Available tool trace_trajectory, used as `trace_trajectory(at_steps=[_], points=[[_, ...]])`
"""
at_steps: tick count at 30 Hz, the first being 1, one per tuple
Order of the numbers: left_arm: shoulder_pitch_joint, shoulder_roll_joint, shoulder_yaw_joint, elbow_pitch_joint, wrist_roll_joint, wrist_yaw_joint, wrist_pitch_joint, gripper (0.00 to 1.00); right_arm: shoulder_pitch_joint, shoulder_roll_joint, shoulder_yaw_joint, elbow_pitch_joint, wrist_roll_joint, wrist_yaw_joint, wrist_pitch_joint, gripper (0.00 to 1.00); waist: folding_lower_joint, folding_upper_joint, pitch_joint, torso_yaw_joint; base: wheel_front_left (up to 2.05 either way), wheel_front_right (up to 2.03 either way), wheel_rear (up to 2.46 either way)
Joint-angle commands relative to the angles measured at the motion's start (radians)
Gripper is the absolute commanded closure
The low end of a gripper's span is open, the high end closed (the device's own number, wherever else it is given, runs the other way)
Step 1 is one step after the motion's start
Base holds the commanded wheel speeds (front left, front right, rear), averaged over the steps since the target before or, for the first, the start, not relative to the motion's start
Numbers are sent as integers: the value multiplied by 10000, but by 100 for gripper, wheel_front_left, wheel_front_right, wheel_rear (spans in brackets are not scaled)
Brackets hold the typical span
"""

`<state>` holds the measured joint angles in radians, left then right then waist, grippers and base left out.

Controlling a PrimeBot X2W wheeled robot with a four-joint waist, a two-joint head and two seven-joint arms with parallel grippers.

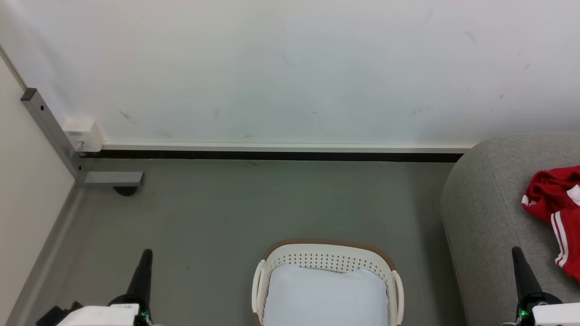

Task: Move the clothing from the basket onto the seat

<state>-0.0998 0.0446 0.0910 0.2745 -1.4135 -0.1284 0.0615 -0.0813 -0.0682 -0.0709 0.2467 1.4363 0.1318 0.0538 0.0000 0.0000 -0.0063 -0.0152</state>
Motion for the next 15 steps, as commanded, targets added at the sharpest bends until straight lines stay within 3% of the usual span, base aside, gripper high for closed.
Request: trace_trajectory(at_steps=[1,15], points=[[-137,81,74,-117,-335,-33,94,100,-203,-24,-74,-65,224,-16,75,100,0,0,7,11,0,0,0],[-133,86,181,-223,-1289,-38,353,100,-242,74,-255,-51,1158,-18,368,100,0,0,53,86,0,0,0]])
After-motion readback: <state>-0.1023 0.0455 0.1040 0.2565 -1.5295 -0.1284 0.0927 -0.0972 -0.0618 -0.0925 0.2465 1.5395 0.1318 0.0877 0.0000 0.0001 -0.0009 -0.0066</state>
